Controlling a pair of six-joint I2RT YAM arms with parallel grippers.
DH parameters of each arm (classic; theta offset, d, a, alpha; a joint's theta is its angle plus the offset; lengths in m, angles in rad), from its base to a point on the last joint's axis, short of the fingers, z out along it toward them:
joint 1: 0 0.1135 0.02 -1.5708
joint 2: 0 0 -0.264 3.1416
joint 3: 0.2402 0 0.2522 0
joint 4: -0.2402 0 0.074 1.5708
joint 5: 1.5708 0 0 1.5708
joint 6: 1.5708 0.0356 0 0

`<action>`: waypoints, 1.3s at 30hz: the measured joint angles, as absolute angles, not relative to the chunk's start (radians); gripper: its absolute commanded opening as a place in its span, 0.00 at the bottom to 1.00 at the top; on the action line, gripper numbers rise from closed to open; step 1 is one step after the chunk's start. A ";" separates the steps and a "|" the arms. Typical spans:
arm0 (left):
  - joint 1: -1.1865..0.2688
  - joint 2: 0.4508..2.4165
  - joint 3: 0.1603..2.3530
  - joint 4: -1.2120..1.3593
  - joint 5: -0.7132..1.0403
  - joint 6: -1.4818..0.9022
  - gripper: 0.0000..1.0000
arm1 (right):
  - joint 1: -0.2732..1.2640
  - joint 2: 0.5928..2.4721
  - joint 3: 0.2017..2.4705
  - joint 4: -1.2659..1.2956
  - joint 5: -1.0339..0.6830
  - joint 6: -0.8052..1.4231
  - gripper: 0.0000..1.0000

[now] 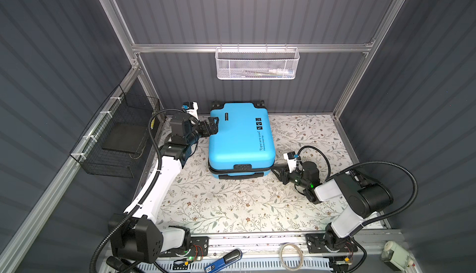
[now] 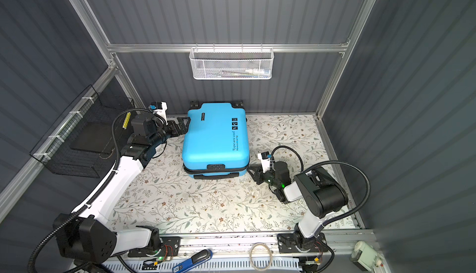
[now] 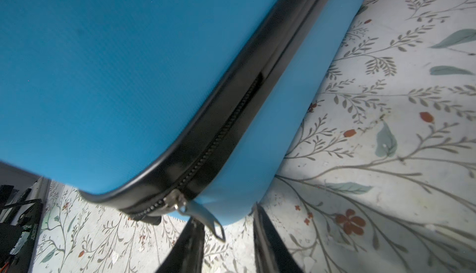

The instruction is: Pack the luggage

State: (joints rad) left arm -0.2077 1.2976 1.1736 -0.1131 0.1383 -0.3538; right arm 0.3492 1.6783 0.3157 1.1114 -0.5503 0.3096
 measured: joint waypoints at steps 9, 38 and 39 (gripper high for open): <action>-0.208 1.282 1.127 -0.113 0.131 -0.375 1.00 | 0.356 1.678 0.326 1.102 -0.553 0.281 0.27; -0.208 1.207 1.005 -0.120 0.131 -0.417 1.00 | 0.404 1.593 0.348 0.994 -0.513 0.197 0.02; -0.208 1.196 0.992 -0.120 0.130 -0.421 1.00 | 0.404 1.593 0.348 0.994 -0.513 0.198 0.00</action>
